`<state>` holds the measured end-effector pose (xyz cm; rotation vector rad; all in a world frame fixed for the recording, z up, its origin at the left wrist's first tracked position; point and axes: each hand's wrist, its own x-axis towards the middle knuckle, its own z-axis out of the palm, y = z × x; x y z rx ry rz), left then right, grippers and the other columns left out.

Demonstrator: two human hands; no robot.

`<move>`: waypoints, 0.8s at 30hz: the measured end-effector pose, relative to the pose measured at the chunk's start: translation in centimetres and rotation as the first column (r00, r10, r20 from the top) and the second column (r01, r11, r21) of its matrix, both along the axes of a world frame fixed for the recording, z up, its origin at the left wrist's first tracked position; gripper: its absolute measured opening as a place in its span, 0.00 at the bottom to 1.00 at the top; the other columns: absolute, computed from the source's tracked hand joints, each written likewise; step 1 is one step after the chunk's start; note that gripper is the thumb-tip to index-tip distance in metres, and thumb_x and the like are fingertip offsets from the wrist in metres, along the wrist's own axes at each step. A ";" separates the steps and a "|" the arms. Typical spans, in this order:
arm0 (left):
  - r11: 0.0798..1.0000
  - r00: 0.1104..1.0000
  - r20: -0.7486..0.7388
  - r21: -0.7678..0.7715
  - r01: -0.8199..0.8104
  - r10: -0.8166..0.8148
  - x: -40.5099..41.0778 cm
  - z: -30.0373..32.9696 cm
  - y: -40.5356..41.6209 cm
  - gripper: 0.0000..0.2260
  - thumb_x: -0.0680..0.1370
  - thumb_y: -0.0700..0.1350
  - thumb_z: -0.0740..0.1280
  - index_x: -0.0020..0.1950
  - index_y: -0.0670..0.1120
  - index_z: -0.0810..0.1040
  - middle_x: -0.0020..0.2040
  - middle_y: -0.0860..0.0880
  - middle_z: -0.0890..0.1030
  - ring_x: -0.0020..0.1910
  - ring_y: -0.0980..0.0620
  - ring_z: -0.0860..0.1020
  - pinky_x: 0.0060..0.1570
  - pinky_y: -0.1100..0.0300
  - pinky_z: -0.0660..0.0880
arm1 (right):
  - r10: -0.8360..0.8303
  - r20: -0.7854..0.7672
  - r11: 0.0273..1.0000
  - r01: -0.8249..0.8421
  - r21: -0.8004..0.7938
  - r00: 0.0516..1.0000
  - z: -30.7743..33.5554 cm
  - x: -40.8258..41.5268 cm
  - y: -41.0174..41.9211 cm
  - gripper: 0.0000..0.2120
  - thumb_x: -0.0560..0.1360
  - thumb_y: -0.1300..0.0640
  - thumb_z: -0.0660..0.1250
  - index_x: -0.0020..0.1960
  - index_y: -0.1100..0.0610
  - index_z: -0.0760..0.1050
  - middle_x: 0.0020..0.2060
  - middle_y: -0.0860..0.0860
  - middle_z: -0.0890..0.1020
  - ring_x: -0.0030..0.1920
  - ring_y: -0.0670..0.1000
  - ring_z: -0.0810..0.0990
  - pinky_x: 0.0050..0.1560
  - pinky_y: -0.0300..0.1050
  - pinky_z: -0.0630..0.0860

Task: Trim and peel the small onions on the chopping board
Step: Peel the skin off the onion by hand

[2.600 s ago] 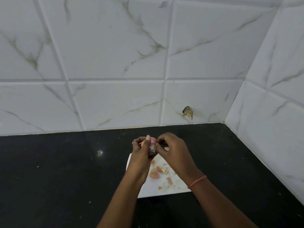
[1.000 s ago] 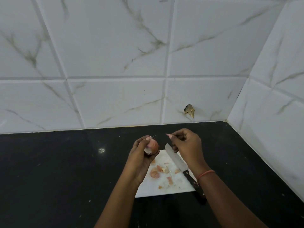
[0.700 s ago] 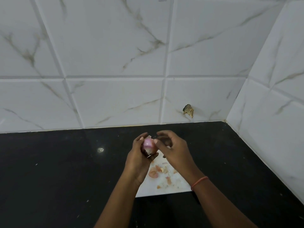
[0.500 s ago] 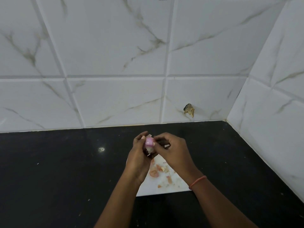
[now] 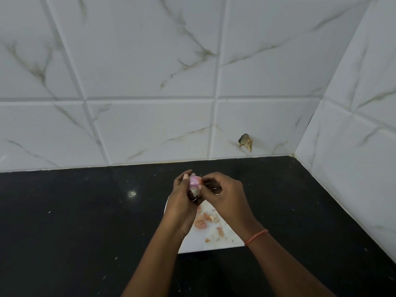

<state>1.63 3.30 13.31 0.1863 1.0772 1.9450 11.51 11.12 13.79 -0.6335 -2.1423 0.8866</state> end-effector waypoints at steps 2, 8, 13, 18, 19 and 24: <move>1.000 1.000 0.025 0.016 0.012 -0.013 0.0 0.1 -0.1 0.11 0.85 0.46 0.58 0.64 0.47 0.76 0.57 0.41 0.81 0.57 0.44 0.81 0.56 0.51 0.78 | -0.001 0.017 1.000 0.001 -0.008 1.000 0.1 -0.1 -0.1 0.12 0.73 0.52 0.74 0.55 0.54 0.82 0.46 0.44 0.84 0.48 0.40 0.82 0.50 0.32 0.78; 0.997 0.993 0.094 0.025 0.075 -0.078 -0.1 0.3 -0.6 0.14 0.84 0.43 0.61 0.67 0.43 0.77 0.62 0.37 0.80 0.59 0.40 0.83 0.54 0.48 0.82 | -0.092 -0.034 0.994 0.094 0.051 0.995 0.1 -0.1 0.7 0.04 0.75 0.59 0.71 0.49 0.55 0.83 0.40 0.45 0.84 0.43 0.41 0.82 0.45 0.39 0.80; 0.994 0.994 0.011 -0.008 0.110 -0.110 -0.5 0.4 -0.7 0.13 0.84 0.45 0.61 0.66 0.45 0.79 0.63 0.37 0.81 0.61 0.40 0.81 0.57 0.51 0.82 | 0.035 -0.056 0.998 -0.033 0.044 0.998 0.1 0.0 0.4 0.13 0.75 0.52 0.72 0.57 0.53 0.79 0.51 0.45 0.81 0.52 0.44 0.80 0.50 0.36 0.79; 0.992 0.991 -0.043 0.002 0.127 -0.127 -0.2 0.6 -0.9 0.13 0.83 0.44 0.63 0.66 0.45 0.79 0.63 0.39 0.81 0.59 0.43 0.83 0.54 0.54 0.82 | -0.020 -0.076 0.991 0.030 0.134 0.997 -0.2 0.0 0.3 0.09 0.76 0.55 0.70 0.56 0.54 0.79 0.52 0.45 0.80 0.54 0.44 0.79 0.51 0.38 0.79; 0.992 0.991 -0.043 0.006 0.127 -0.127 -0.1 0.6 -0.9 0.14 0.82 0.44 0.64 0.67 0.44 0.78 0.63 0.39 0.81 0.58 0.44 0.83 0.53 0.54 0.83 | -0.027 -0.075 0.987 0.038 0.154 0.997 -0.2 0.0 0.3 0.07 0.77 0.56 0.69 0.55 0.54 0.80 0.51 0.45 0.80 0.53 0.44 0.79 0.50 0.38 0.79; 0.993 0.993 -0.028 -0.004 0.116 -0.116 -0.1 0.7 -0.9 0.15 0.81 0.44 0.66 0.67 0.44 0.77 0.62 0.39 0.81 0.56 0.45 0.84 0.51 0.54 0.83 | -0.030 0.010 0.974 0.027 0.224 1.000 -0.1 0.0 0.1 0.06 0.78 0.55 0.66 0.54 0.53 0.78 0.51 0.44 0.78 0.52 0.43 0.77 0.50 0.35 0.78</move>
